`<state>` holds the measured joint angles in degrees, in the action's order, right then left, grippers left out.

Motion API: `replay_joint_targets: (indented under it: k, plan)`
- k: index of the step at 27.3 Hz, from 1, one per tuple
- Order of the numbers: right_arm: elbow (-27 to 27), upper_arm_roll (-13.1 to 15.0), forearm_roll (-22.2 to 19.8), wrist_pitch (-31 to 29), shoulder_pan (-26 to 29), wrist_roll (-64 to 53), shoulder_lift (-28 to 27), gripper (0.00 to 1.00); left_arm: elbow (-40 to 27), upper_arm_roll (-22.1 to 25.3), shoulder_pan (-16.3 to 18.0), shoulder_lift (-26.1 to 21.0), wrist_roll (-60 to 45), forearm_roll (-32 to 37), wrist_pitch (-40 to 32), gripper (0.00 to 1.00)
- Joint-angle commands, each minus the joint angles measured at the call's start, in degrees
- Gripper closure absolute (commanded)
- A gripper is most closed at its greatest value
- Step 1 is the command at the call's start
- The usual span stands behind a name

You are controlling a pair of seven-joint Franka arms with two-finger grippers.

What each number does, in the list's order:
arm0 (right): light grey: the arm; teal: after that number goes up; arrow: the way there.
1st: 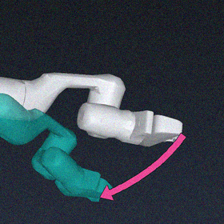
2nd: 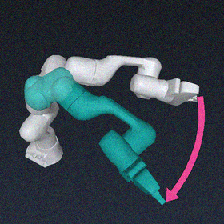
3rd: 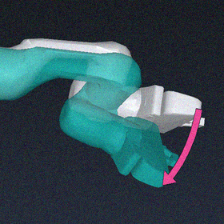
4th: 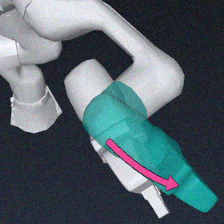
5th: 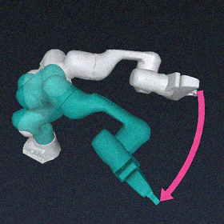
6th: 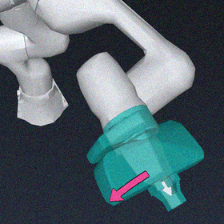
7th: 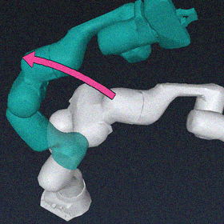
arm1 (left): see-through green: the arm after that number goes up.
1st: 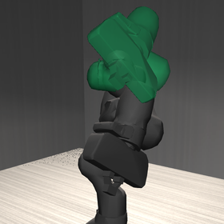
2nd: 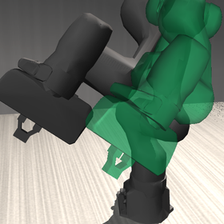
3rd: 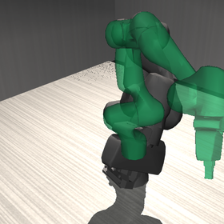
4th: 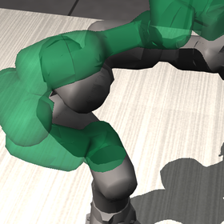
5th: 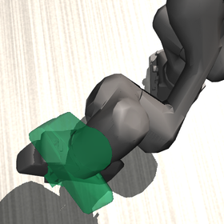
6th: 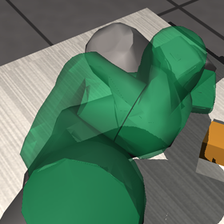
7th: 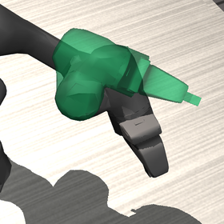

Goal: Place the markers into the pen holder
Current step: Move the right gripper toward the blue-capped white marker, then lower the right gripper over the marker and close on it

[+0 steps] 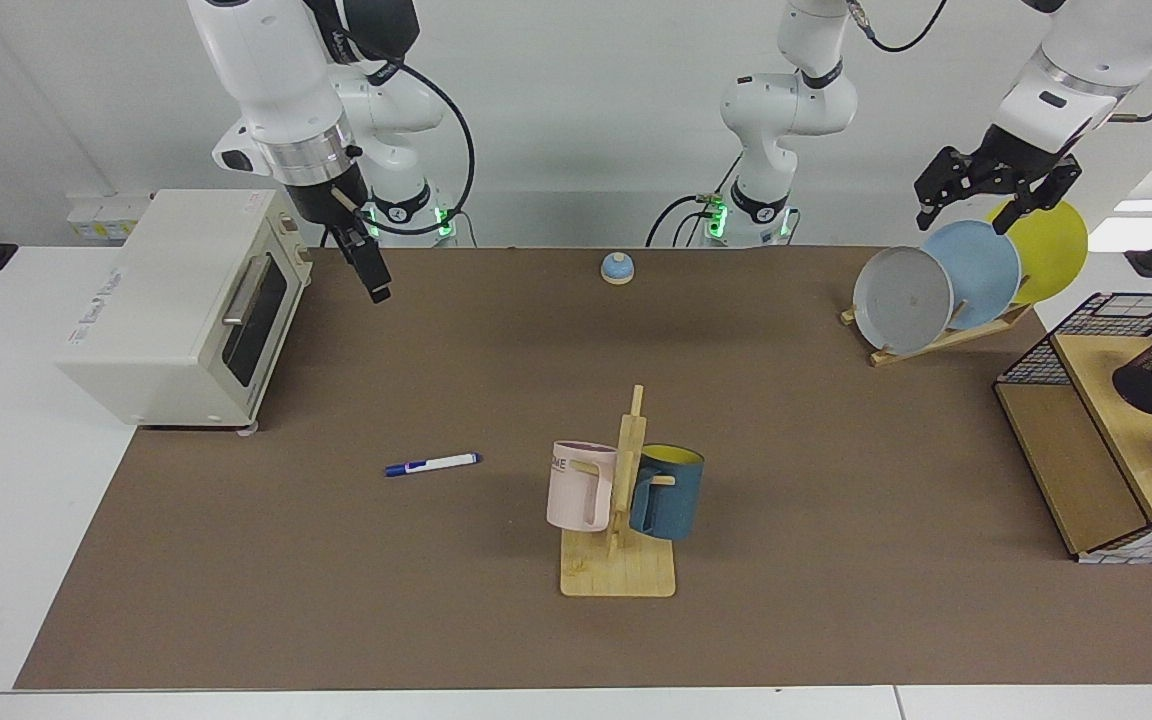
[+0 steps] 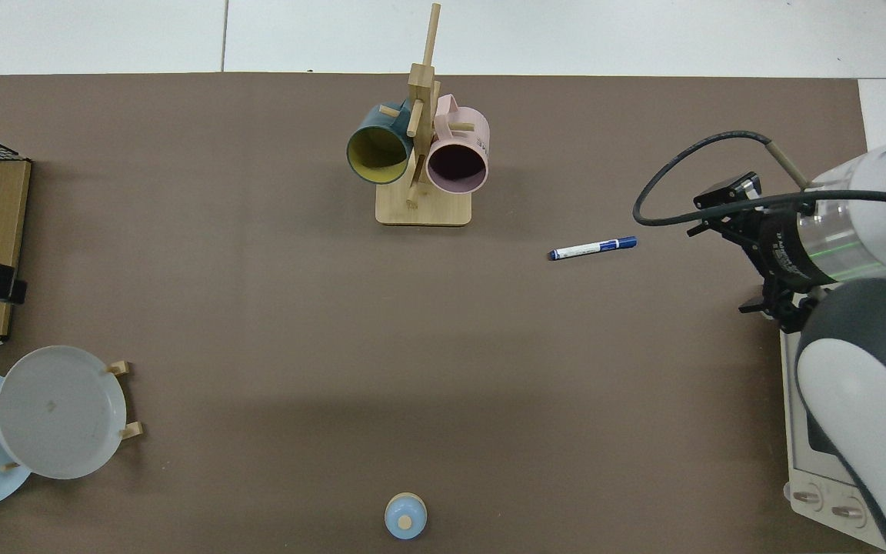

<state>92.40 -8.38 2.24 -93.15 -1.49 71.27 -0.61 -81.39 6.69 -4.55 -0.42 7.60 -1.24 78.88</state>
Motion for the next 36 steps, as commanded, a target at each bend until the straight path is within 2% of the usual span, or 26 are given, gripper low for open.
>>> replay_joint_targets:
  k: [1, 6, 10, 15, 22, 36]
  plan:
    - [6.29, -0.14, 1.1, -7.9, -0.26, 12.38, 0.18, 0.0, -1.05, -0.63, 1.47, 1.21, -0.39, -0.08, -0.57, 0.0]
    - [8.76, -0.14, 0.84, -11.52, -0.61, 19.6, -3.68, 0.0, -0.96, -0.71, 1.3, 1.21, -0.39, -0.08, -0.4, 0.0]
    - [10.78, -0.14, 0.31, -20.38, -1.14, 24.53, -8.16, 0.0, -1.05, -0.71, 1.21, 1.21, -0.3, -0.17, -0.57, 0.0]
    - [12.01, -0.14, 0.13, -23.47, -0.35, 22.69, -11.16, 0.0, -1.05, -0.71, 1.21, 1.21, -0.3, -0.17, -0.92, 0.0]
    - [15.09, -0.14, 0.22, -32.44, 0.26, 17.86, -15.2, 0.0, -1.05, -0.98, 1.21, 1.21, -0.39, -0.17, -1.62, 0.0]
    - [15.27, -0.14, 0.13, -37.98, 0.97, 15.57, -20.04, 0.01, -1.05, -1.42, 1.12, 1.39, -0.48, -0.17, -2.77, 0.0]
